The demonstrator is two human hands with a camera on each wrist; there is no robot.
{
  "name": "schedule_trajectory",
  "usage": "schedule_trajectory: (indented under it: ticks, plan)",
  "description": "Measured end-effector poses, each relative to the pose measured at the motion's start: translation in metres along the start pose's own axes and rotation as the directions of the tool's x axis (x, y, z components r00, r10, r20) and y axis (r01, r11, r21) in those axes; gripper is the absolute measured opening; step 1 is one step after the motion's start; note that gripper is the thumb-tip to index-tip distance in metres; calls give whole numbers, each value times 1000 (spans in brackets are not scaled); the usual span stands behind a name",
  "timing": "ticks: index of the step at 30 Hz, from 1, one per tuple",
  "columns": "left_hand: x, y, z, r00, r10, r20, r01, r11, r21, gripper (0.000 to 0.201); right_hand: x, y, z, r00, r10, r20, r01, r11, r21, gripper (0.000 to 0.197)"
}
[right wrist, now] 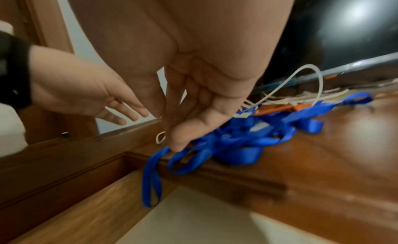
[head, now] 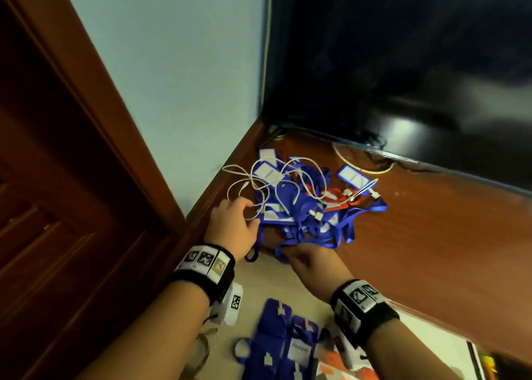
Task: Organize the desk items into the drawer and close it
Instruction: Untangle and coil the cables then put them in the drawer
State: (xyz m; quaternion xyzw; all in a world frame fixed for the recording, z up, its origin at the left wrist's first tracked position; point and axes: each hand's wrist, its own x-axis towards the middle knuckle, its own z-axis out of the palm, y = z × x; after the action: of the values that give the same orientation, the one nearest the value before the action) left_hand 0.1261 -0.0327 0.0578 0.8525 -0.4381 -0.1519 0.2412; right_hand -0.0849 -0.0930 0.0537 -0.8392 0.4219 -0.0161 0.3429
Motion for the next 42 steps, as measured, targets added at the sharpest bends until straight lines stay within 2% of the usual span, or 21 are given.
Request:
schedule_trajectory:
  ticks: [3,6,8,10,12,14,18,22,25,27,29,30,32,33,35,37,39,40,42]
  plan:
    - [29,12,13,993,-50,103,29,981,193,45,2,7,-27,999,19,-43,-21,999,-39,13]
    - [43,6,25,968,-63,244,-25,940,340,39,5,9,-42,996,9,-83,-15,997,-69,16]
    - [46,-2,26,955,-52,291,-69,918,390,32,9,7,-49,996,0,-87,-3,999,-36,16]
    - [47,-8,23,958,-18,287,-99,916,389,23,12,3,-55,996,-8,-85,7,1000,-10,17]
    - [47,-9,15,972,62,227,-141,926,350,13,16,-3,-61,997,-24,-79,23,1000,-11,23]
    - [46,-3,-2,976,173,130,-204,939,276,10,21,-10,-66,995,-62,-81,59,998,-38,34]
    - [48,25,-58,942,325,-85,-312,940,135,13,32,-30,-82,984,-127,-125,120,991,-61,66]
    - [57,63,-125,871,412,-269,-416,908,44,17,43,-62,-113,970,-169,-172,164,985,-43,89]
    - [62,99,-175,770,503,-391,-543,840,12,16,50,-88,-142,932,-210,-294,220,976,0,95]
    - [62,127,-204,688,578,-438,-628,777,38,15,54,-104,-163,915,-204,-348,245,966,78,94]
    - [58,155,-230,616,653,-441,-704,708,66,15,49,-120,-182,900,-223,-374,309,933,187,81]
    - [56,167,-241,586,688,-428,-734,675,79,16,45,-126,-192,882,-249,-399,366,897,248,67]
    - [52,187,-257,546,735,-403,-768,631,109,18,32,-136,-211,832,-286,-476,461,833,305,23]
    - [50,194,-264,531,744,-406,-779,617,114,18,24,-138,-221,809,-289,-512,487,817,310,13]
    - [47,203,-275,510,739,-441,-794,601,89,18,8,-138,-239,776,-271,-570,510,801,314,20]
    - [43,210,-281,500,730,-467,-813,581,38,17,-11,-139,-255,789,-262,-556,534,740,409,16]
    - [39,219,-283,487,739,-465,-835,550,0,17,-27,-142,-264,829,-272,-488,533,649,544,19]
    - [36,225,-283,486,745,-457,-843,537,-21,17,-34,-145,-268,840,-290,-459,529,630,569,24]
    - [31,237,-284,480,760,-437,-859,509,-58,17,-41,-150,-270,824,-341,-452,557,631,540,30]
